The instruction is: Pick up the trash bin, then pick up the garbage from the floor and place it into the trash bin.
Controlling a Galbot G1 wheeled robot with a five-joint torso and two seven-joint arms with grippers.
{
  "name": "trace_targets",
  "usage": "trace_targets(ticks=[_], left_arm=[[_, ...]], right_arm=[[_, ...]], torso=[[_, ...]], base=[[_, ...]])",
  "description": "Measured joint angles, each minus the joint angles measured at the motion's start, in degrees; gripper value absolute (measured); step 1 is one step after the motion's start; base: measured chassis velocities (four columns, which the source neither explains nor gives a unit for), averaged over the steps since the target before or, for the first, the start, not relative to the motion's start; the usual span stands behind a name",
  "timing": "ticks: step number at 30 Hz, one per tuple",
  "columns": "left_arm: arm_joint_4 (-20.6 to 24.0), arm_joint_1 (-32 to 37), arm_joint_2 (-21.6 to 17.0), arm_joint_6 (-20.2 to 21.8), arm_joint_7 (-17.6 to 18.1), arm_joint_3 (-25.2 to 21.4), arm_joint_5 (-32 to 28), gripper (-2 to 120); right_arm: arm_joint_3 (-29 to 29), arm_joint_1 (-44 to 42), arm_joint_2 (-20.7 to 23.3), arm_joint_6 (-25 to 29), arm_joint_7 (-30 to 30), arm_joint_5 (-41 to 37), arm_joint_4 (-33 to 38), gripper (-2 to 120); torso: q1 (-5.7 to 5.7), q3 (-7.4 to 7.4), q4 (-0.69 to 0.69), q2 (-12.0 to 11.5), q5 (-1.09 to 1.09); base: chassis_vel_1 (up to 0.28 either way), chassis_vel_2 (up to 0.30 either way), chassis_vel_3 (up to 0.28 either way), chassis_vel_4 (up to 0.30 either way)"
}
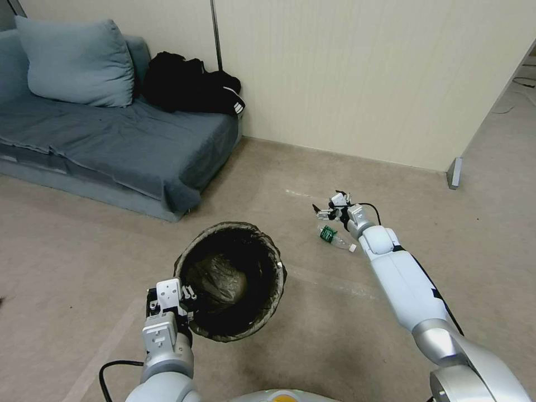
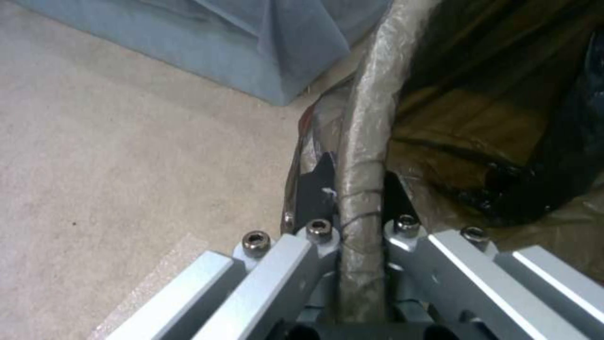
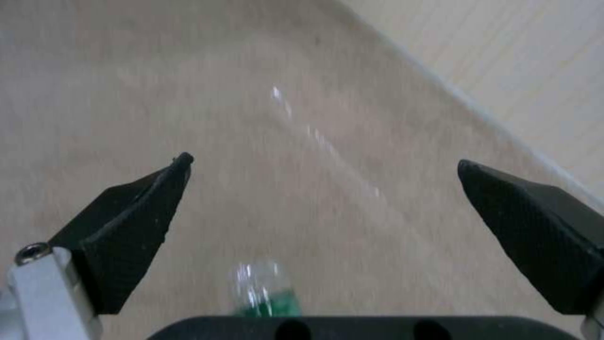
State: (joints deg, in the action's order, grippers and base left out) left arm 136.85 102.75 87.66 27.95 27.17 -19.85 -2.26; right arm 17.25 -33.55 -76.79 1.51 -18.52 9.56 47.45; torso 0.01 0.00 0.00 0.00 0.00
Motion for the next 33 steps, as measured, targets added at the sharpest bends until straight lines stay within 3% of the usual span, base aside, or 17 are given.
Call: trace_targets(ticks=[15, 33], left_arm=[[0.15, 0.98, 0.37, -0.45, -0.04, 0.33, 0.96, 0], [-0.07, 1.42, 0.64, -0.78, -0.27, 0.70, 1.79, 0]], right_arm=[[2.94, 0.79, 0.32, 0.43, -2.96, 6.02, -8.56, 100], [3.46, 1.72, 0.07, 0.41, -4.34, 6.17, -13.21, 100]], torso=[[-0.01, 0.00, 0.00, 0.00, 0.00], [-0.01, 0.00, 0.00, 0.00, 0.00]], base=[[0.000, 0.000, 0.000, 0.000], [0.000, 0.000, 0.000, 0.000]])
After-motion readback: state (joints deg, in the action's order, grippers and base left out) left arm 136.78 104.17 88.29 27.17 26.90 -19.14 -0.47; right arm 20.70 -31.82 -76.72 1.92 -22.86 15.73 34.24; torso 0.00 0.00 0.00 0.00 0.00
